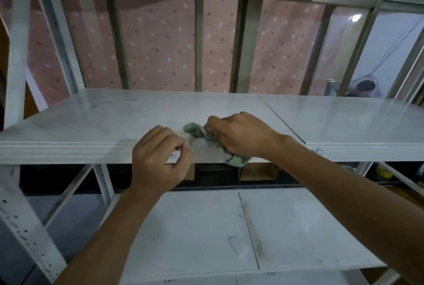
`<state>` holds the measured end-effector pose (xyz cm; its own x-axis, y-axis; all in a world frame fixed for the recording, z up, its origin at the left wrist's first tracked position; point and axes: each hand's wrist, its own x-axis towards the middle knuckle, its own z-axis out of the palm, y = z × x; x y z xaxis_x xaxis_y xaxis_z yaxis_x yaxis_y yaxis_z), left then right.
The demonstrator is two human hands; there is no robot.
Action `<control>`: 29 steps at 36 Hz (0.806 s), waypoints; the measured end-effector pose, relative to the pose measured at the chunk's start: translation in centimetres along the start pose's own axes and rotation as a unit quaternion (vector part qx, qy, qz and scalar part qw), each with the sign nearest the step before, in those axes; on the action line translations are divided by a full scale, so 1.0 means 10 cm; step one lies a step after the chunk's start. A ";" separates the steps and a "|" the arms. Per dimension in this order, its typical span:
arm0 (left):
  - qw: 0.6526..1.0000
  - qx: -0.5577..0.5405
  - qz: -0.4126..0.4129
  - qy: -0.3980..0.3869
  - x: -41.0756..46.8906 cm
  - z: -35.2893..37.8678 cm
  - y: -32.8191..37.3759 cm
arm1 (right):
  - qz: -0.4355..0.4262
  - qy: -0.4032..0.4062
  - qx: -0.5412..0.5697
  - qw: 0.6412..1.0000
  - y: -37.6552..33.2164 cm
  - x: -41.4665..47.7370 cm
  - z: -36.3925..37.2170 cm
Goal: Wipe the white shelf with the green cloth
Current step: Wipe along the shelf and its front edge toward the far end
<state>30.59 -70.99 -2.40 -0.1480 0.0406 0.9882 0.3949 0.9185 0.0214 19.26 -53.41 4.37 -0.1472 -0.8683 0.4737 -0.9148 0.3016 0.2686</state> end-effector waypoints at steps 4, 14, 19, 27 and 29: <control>1.000 -0.004 -0.015 0.010 -0.01 -0.08 -0.03 | 0.099 0.142 0.030 0.984 -0.09 -0.03 -0.12; 1.000 -0.001 0.002 0.002 -0.04 -0.46 -0.22 | 0.027 0.080 0.061 0.995 -0.69 -0.11 0.38; 0.999 0.004 0.000 -0.034 -0.12 -0.43 -0.26 | 0.065 0.105 0.026 0.992 -0.67 0.19 0.35; 0.996 0.062 0.008 -0.061 -0.25 -0.44 -0.53 | 0.242 0.056 -0.056 0.967 -0.25 0.64 0.30; 0.995 0.077 -0.003 -0.067 -0.26 -0.45 -0.62 | 0.311 -0.005 -0.093 0.946 -0.07 0.73 0.26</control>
<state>32.56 -78.57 -4.46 -0.2734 0.0785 0.9587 0.2516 0.9678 -0.0075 17.87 -60.92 5.47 -0.6406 -0.5030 0.5802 -0.5674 0.8192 0.0838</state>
